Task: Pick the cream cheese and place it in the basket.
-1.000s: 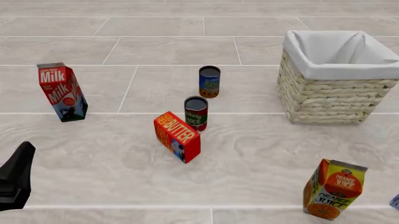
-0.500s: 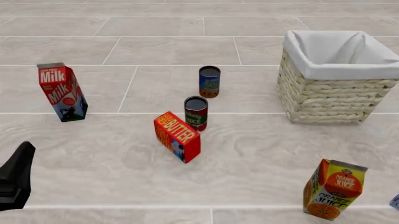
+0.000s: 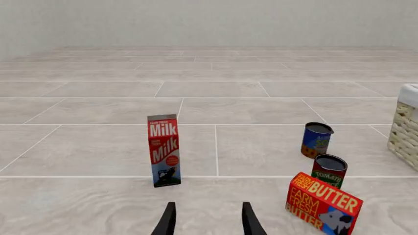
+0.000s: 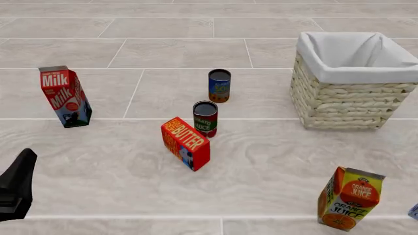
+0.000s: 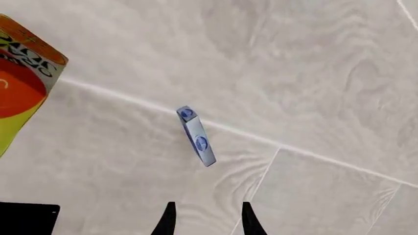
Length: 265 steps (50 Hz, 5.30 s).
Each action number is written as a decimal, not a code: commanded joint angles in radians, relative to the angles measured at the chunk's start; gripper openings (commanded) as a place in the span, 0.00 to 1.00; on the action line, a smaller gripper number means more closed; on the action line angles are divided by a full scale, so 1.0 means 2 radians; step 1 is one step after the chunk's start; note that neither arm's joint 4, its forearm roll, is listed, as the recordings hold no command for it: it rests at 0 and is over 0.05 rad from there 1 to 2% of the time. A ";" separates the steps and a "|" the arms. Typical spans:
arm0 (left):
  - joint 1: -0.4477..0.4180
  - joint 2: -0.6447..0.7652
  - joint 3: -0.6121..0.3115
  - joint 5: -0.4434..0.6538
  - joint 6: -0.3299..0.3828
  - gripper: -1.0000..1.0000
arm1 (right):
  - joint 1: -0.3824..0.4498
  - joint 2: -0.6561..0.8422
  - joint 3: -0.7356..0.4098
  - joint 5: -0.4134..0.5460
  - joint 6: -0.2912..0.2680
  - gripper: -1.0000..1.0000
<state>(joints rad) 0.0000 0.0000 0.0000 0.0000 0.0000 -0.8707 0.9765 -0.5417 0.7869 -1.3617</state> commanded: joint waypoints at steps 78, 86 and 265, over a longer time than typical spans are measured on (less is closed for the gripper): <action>0.000 0.000 0.000 0.000 0.000 1.00 | 0.080 0.161 0.062 -0.237 0.044 0.00; 0.000 0.000 0.000 0.000 0.000 1.00 | 0.098 0.083 0.035 -0.169 0.093 0.00; 0.000 0.000 0.000 0.000 0.000 1.00 | 0.342 0.401 -0.671 0.123 0.621 0.00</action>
<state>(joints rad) 0.0000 0.0000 0.0000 0.0000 0.0000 -0.1835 1.7281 -1.8528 1.0012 -0.1038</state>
